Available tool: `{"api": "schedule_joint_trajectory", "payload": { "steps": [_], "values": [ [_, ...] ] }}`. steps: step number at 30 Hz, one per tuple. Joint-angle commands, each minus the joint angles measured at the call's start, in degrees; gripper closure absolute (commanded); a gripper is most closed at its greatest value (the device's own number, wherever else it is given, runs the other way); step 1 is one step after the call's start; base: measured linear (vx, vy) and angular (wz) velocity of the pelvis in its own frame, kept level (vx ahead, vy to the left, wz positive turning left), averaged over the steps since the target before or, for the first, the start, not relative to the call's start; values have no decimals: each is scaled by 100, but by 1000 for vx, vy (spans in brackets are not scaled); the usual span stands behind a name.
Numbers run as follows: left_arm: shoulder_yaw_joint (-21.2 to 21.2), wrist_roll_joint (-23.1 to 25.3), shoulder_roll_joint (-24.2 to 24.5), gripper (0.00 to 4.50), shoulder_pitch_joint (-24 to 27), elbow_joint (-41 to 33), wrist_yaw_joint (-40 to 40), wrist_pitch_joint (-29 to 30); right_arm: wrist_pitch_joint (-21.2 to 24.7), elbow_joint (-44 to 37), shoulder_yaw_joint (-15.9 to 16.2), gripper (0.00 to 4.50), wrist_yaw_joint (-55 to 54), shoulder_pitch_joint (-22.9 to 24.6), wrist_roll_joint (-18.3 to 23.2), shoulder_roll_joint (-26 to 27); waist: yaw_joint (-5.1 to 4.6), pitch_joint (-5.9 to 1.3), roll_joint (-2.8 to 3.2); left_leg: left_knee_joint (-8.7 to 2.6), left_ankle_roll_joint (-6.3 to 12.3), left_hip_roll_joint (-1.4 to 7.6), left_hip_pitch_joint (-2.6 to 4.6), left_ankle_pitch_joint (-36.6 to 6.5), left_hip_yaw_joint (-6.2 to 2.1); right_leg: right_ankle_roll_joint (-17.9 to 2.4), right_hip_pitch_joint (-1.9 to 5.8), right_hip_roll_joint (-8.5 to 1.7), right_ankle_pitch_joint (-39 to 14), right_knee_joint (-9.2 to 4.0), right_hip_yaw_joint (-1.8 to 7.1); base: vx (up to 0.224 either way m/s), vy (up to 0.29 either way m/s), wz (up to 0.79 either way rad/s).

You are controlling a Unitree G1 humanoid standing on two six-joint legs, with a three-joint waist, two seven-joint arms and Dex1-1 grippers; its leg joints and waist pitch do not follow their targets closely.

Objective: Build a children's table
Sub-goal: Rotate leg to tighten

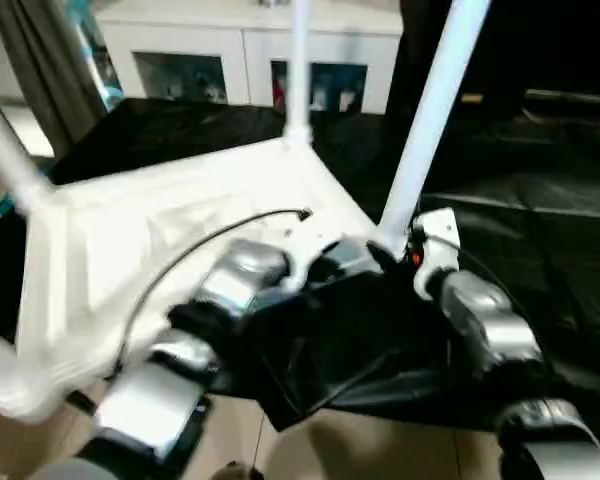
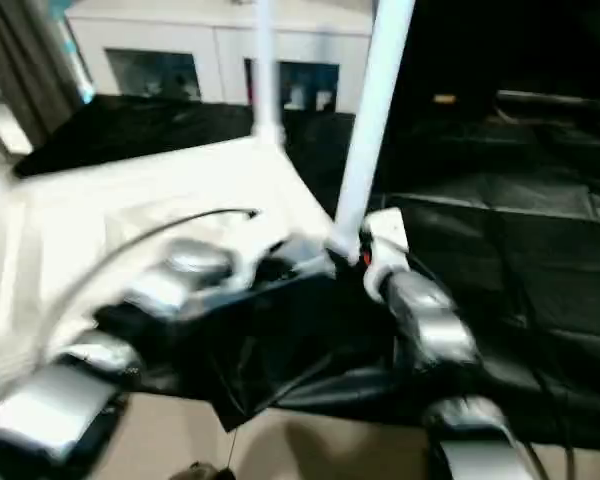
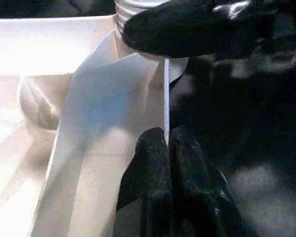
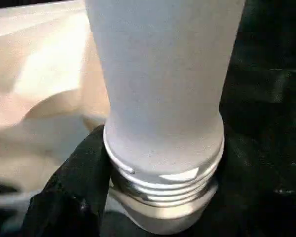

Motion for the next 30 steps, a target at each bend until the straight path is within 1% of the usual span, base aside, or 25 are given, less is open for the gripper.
{"api": "schedule_joint_trajectory", "payload": {
  "steps": [1,2,3,4,6,7,8,10,11,12,13,14,15,16,17,18,19,20,22,24,25,26,27,28,30],
  "values": [
    [53,-55,-166,450,-191,47,256,-39,10,138,187,174,118,-21,133,389,-28,-436,-54,-420,75,309,201,-1583,-187,-1076,221,-429,-1591,-509,277,0,0,0],
    [38,-54,-191,450,-193,45,229,-48,-6,126,198,139,189,-25,157,422,-17,-439,-63,-414,129,305,191,-1512,-185,-1061,229,-431,-1553,-506,282,0,0,0],
    [10,-48,-222,450,-191,36,176,-101,-51,74,223,118,355,-14,202,460,-12,-436,-73,-417,181,315,183,-1476,-188,-1060,233,-429,-1551,-503,279,0,0,0],
    [-1,-45,-229,450,-186,28,149,-145,-71,29,232,101,469,1,240,471,-6,-443,-62,-417,208,319,176,-1444,-192,-1060,242,-429,-1524,-494,277,0,0,0],
    [10,-38,-235,450,-189,53,102,-199,-108,-27,218,94,615,14,269,480,-8,-439,-58,-421,246,326,180,-1461,-191,-1079,231,-425,-1489,-495,278,0,0,0],
    [-1,-49,-189,450,-169,36,-29,-252,-127,-124,273,94,754,44,232,367,-6,-441,-61,-419,245,324,180,-1456,-189,-1092,229,-423,-1475,-496,277,0,0,0],
    [-1,-49,-189,450,-169,36,-29,-252,-127,-124,273,62,754,44,232,367,-5,-441,-62,-420,244,325,179,-1459,-190,-1094,233,-422,-1467,-492,276,0,0,0],
    [-42,-61,-75,450,-121,-19,-299,-314,-182,-300,353,62,1068,102,185,93,-3,-451,-48,-414,260,325,174,-1408,-187,-1116,244,-419,-1339,-474,278,0,0,0],
    [-82,-46,-19,450,-99,-48,-429,-346,-161,-370,357,62,1205,126,201,-13,1,-455,-54,-412,277,328,172,-1366,-187,-1124,250,-422,-1264,-468,279,0,0,0],
    [-125,-44,55,450,-58,-100,-608,-356,-119,-477,385,62,1398,163,210,-164,8,-466,-34,-399,326,324,162,-1255,-185,-1154,263,-418,-1091,-443,278,0,0,0],
    [-165,-40,127,450,-18,-151,-772,-378,-69,-584,421,62,1591,200,214,-309,15,-475,-52,-387,394,326,153,-1142,-181,-1193,276,-413,-889,-420,277,0,0,0],
    [-192,-30,184,450,11,-185,-870,-414,-31,-661,456,62,1751,228,214,-420,14,-480,-36,-378,464,327,144,-1040,-178,-1260,277,-410,-704,-399,274,0,0,0],
    [-211,-48,281,450,51,-242,-1053,-472,18,-799,527,62,2043,284,224,-612,16,-481,-35,-373,487,330,148,-1027,-176,-1293,273,-412,-661,-393,272,0,0,0],
    [-235,-71,390,450,93,-302,-1286,-618,57,-960,607,62,2367,354,233,-818,26,-476,-43,-367,541,326,136,-998,-174,-1321,291,-402,-623,-391,264,0,0,0],
    [-247,-106,470,450,122,-356,-1486,-631,79,-1078,670,62,2600,408,234,-968,43,-483,-43,-354,595,334,136,-962,-168,-1336,293,-411,-565,-380,265,0,0,0],
    [-277,-133,588,450,162,-427,-1755,-669,123,-1250,743,62,2933,493,250,-1169,54,-484,-64,-350,624,333,133,-939,-166,-1340,307,-402,-530,-380,260,0,0,0],
    [-309,-172,706,450,213,-513,-2051,-755,177,-1427,806,62,3259,587,290,-1350,74,-489,-65,-345,668,351,136,-884,-165,-1370,302,-401,-468,-356,261,0,0,0],
    [-316,-192,755,450,235,-552,-2181,-752,204,-1502,831,62,3397,628,306,-1426,74,-484,-64,-345,700,352,128,-874,-165,-1388,300,-397,-458,-346,260,0,0,0],
    [-322,-220,818,450,264,-606,-2358,-746,252,-1613,864,62,3586,685,331,-1528,77,-476,-46,-350,694,365,148,-974,-160,-1406,266,-402,-591,-358,264,0,0,0],
    [-352,-240,923,450,308,-682,-2565,-796,270,-1700,890,62,3800,734,391,-1625,95,-463,-54,-370,560,381,181,-1157,-160,-1417,245,-414,-900,-398,271,0,0,0],
    [-367,-273,1005,450,350,-768,-2716,-799,303,-1769,912,62,3941,758,449,-1685,107,-456,-49,-377,498,381,183,-1221,-160,-1399,243,-412,-1018,-400,274,0,0,0],
    [-371,-290,1043,450,373,-815,-2781,-802,315,-1799,921,62,4001,766,476,-1705,117,-459,-58,-380,480,388,183,-1223,-163,-1387,250,-420,-1026,-399,278,0,0,0],
    [-371,-318,1088,450,406,-882,-2863,-795,349,-1838,934,62,4083,772,520,-1726,117,-453,-51,-386,453,385,175,-1246,-163,-1367,239,-416,-1055,-396,280,0,0,0],
    [-371,-347,1127,450,443,-952,-2940,-783,395,-1873,950,62,4173,777,571,-1745,120,-458,-65,-386,438,386,179,-1259,-161,-1362,241,-421,-1055,-396,285,0,0,0],
    [-371,-375,1153,450,472,-1005,-3007,-765,442,-1916,957,62,4245,788,599,-1763,140,-458,-59,-383,423,384,179,-1221,-163,-1344,241,-426,-1076,-393,286,0,0,0]
  ]
}}
